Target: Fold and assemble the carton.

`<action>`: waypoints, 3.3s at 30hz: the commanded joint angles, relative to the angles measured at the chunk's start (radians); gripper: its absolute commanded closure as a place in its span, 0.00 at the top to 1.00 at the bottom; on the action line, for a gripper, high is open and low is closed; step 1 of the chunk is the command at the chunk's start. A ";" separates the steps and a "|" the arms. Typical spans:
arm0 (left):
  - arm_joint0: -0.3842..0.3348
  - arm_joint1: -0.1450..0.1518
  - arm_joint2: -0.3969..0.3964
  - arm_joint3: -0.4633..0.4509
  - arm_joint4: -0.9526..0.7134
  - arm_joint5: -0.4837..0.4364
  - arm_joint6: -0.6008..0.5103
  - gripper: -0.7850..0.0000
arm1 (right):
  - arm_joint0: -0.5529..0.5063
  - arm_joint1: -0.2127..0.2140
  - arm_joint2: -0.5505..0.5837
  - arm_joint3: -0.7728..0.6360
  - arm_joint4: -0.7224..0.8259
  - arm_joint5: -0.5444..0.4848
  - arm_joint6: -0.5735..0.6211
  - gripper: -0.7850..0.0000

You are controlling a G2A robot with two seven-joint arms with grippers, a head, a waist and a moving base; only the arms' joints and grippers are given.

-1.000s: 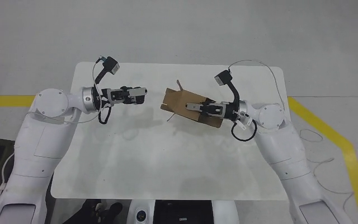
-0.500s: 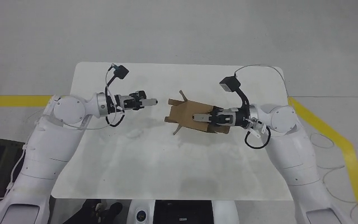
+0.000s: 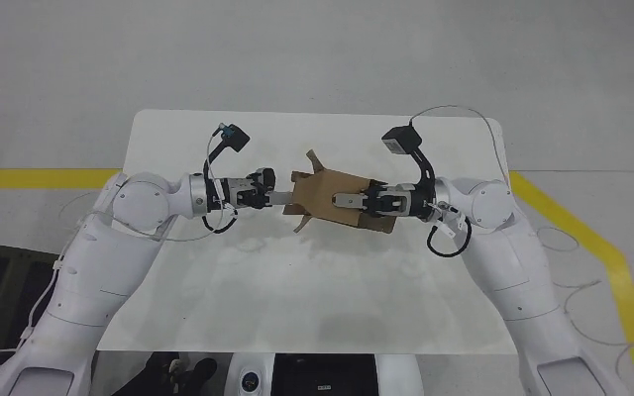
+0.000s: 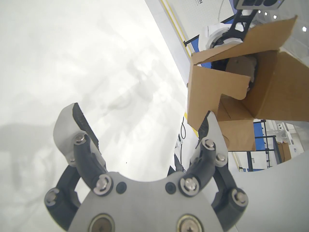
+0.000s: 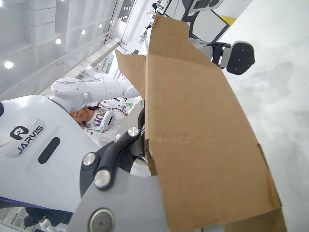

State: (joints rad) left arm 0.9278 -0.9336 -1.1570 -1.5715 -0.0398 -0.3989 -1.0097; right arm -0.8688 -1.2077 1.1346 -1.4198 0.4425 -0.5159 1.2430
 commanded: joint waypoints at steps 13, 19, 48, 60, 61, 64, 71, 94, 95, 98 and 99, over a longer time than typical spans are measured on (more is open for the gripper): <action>0.010 0.003 -0.004 -0.015 -0.030 0.017 -0.027 1.00 | 0.058 -0.020 -0.098 0.053 0.039 -0.019 0.017 0.00; 0.005 0.001 0.000 -0.011 -0.038 0.021 -0.030 1.00 | 0.070 -0.026 -0.123 0.067 0.046 -0.022 0.015 0.00; 0.047 0.008 0.004 -0.025 -0.030 0.066 -0.074 1.00 | 0.019 -0.008 -0.032 0.050 0.000 -0.049 -0.175 0.00; 0.013 0.008 -0.026 0.007 -0.079 0.100 -0.051 1.00 | 0.025 -0.005 -0.063 0.046 -0.033 -0.005 -0.107 0.00; 0.010 0.007 -0.026 0.011 -0.082 0.100 -0.052 1.00 | 0.027 -0.005 -0.067 0.047 -0.033 -0.001 -0.099 0.00; 0.004 0.006 -0.024 0.017 -0.085 0.100 -0.053 1.00 | 0.035 -0.008 -0.083 0.047 -0.029 0.006 -0.083 0.00; -0.003 0.004 -0.012 0.014 -0.095 0.087 -0.063 1.00 | 0.056 -0.016 -0.116 0.065 -0.017 0.001 -0.081 0.00; -0.005 0.004 -0.001 -0.006 -0.098 0.070 -0.095 1.00 | 0.087 -0.028 -0.152 0.100 -0.005 -0.011 -0.093 0.00; -0.004 0.004 -0.001 -0.006 -0.096 0.070 -0.095 1.00 | 0.088 -0.028 -0.152 0.100 -0.005 -0.011 -0.093 0.00; -0.004 0.004 -0.003 -0.003 -0.094 0.069 -0.092 1.00 | 0.088 -0.028 -0.152 0.104 -0.003 -0.012 -0.091 0.00; -0.004 0.004 -0.006 0.001 -0.092 0.068 -0.085 1.00 | 0.087 -0.028 -0.151 0.106 -0.002 -0.013 -0.089 0.00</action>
State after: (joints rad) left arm 0.9242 -0.9293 -1.1602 -1.5740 -0.1336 -0.3302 -1.1008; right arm -0.7807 -1.2360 0.9827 -1.3158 0.4394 -0.5278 1.1523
